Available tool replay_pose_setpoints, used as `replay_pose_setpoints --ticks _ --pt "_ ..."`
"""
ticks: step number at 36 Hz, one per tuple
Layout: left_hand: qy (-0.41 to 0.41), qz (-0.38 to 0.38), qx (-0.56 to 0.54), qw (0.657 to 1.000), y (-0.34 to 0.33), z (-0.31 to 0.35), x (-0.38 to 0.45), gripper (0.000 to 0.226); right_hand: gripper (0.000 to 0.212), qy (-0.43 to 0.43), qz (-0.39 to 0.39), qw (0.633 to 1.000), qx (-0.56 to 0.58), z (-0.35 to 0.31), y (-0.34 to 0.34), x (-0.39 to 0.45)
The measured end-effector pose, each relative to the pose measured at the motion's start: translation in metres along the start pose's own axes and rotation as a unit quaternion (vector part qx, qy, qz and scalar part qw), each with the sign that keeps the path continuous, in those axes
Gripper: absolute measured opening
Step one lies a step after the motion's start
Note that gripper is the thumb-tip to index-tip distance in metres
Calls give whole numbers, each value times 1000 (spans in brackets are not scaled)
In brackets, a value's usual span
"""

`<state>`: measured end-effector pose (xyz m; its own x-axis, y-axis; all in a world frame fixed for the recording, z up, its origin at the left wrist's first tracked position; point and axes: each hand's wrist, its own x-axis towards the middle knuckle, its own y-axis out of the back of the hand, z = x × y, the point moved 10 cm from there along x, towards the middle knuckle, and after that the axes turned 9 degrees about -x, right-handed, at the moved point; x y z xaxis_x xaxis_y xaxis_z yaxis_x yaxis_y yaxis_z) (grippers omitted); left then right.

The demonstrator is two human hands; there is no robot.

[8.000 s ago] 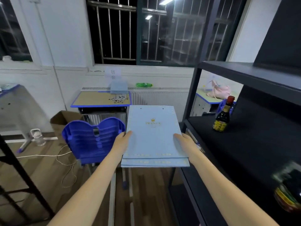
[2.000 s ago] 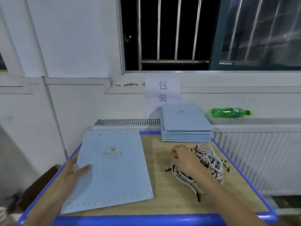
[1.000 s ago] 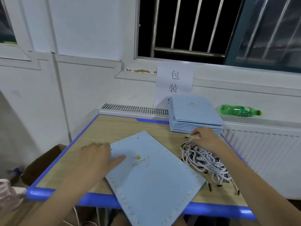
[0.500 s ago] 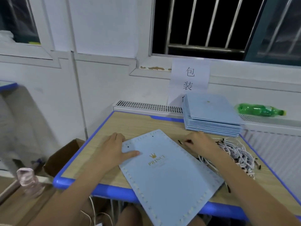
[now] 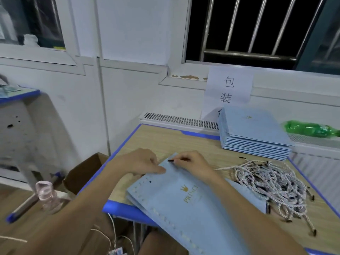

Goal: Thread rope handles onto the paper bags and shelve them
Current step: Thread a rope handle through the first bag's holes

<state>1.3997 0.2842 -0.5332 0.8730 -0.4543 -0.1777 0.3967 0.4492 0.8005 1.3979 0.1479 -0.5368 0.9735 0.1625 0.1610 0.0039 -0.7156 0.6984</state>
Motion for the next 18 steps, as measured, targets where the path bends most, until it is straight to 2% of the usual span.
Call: replay_pose_setpoints --ticks 7,13,18 --pt "8 23 -228 973 -14 10 27 21 19 -36 56 993 96 12 6 -3" --pt "-22 56 -283 957 -15 5 26 19 18 -22 114 988 99 11 19 -9" --pt "-27 42 -339 939 -15 3 26 17 27 2 90 993 82 7 13 -12"
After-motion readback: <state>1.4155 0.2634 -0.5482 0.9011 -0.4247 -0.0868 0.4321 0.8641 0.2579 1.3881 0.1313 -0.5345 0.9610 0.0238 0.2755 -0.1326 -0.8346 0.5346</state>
